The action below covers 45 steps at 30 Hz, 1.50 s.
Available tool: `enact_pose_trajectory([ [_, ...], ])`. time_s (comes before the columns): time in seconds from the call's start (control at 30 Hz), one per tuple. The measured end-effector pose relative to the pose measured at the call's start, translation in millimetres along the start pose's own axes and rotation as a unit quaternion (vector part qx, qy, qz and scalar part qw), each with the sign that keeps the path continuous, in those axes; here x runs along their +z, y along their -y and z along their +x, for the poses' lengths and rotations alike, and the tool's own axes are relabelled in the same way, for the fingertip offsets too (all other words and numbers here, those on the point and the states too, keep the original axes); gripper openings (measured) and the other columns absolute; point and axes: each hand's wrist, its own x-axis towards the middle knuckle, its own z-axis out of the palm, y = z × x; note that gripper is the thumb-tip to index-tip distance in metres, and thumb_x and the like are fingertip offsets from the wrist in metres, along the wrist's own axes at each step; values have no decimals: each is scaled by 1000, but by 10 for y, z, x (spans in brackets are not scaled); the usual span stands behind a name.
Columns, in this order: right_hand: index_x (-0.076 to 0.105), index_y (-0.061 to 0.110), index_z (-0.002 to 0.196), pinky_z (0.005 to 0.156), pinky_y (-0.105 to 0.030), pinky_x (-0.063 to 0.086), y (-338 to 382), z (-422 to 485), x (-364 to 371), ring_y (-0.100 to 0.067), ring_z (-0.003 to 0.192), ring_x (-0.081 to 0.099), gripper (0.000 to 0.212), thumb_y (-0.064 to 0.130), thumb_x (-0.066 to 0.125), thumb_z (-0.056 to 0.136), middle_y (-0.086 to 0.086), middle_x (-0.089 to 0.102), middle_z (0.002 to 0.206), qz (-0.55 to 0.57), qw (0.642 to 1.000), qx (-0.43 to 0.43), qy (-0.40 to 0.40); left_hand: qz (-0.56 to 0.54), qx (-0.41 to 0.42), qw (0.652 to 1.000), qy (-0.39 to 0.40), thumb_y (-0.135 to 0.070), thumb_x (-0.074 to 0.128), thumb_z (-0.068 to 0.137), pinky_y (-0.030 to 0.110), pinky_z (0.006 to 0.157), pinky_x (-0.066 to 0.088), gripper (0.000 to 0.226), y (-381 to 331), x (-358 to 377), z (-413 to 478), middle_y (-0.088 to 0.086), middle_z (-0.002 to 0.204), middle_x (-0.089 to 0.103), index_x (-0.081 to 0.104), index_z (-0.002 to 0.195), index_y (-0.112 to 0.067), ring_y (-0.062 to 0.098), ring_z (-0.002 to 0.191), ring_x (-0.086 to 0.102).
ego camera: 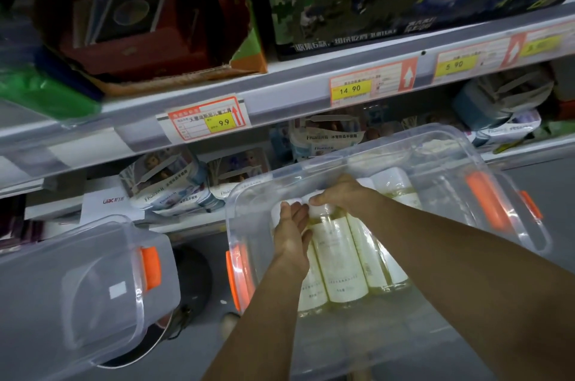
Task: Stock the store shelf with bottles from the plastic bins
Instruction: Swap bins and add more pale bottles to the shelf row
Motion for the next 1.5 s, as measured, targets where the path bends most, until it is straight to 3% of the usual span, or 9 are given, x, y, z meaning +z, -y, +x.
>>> enact_pose_trajectory([
  [0.13,51,12,122,83,-33,55,-25,-55,-5,-25,107,60,62,24,87,73,-6,59,122,-1,1000,-9,-24,-30,2,1000,-6,-45,38,106,35,110,42,45,40,-42,-24,0,119,68,59,130,-14,15,114,62],
  [0.23,51,10,131,101,-40,49,-85,-107,-7,-30,119,57,65,20,84,76,-9,58,130,27,999,-13,-40,-58,7,998,-2,-45,40,105,35,112,40,47,52,-21,-90,1,128,66,57,136,-14,16,123,58],
  [0.33,50,12,134,102,-37,48,-151,-162,-18,-29,119,57,64,20,82,79,-9,57,132,34,998,-40,-41,-78,21,997,12,-46,38,105,35,116,35,51,72,-8,-145,1,140,58,50,143,-15,16,132,51],
  [0.5,56,19,112,99,-40,51,-269,-300,-69,-24,109,62,47,18,84,74,-4,64,115,47,993,-100,-41,-90,36,995,23,-50,40,102,39,116,34,48,92,-46,-145,-1,139,58,56,135,-19,17,132,50],
  [0.7,61,16,111,95,-37,54,-343,-413,-145,-21,101,67,46,13,85,72,-4,69,104,80,986,-143,-30,64,22,990,124,-63,32,98,36,98,49,64,113,-4,-253,8,121,72,65,127,-17,22,115,66],
  [0.83,62,17,109,92,-34,56,-394,-447,-197,-20,99,68,44,11,86,72,-5,70,102,97,981,-167,-25,219,25,964,148,-83,53,78,41,110,41,76,260,-75,-278,-6,129,68,58,135,-34,14,124,60],
  [1.03,64,13,114,89,-29,56,-390,-601,-276,-16,96,67,48,9,86,72,-4,70,103,107,976,-190,-17,248,28,957,147,-88,58,68,47,113,38,73,223,-82,-396,-15,127,67,56,130,-48,12,125,58],
  [1.2,65,8,116,76,-16,53,-355,-875,-417,-12,90,66,46,4,83,75,-2,69,102,138,967,-210,-26,257,59,954,141,-86,55,71,47,112,40,72,106,-8,-628,-14,122,70,59,129,-44,10,121,60],
  [1.5,68,15,113,91,-33,55,247,-1477,-784,-17,99,67,37,21,81,79,-3,70,104,90,965,-247,-17,255,87,953,136,-79,43,82,38,97,52,65,-517,209,-1349,-6,104,77,71,115,-30,14,105,69],
])
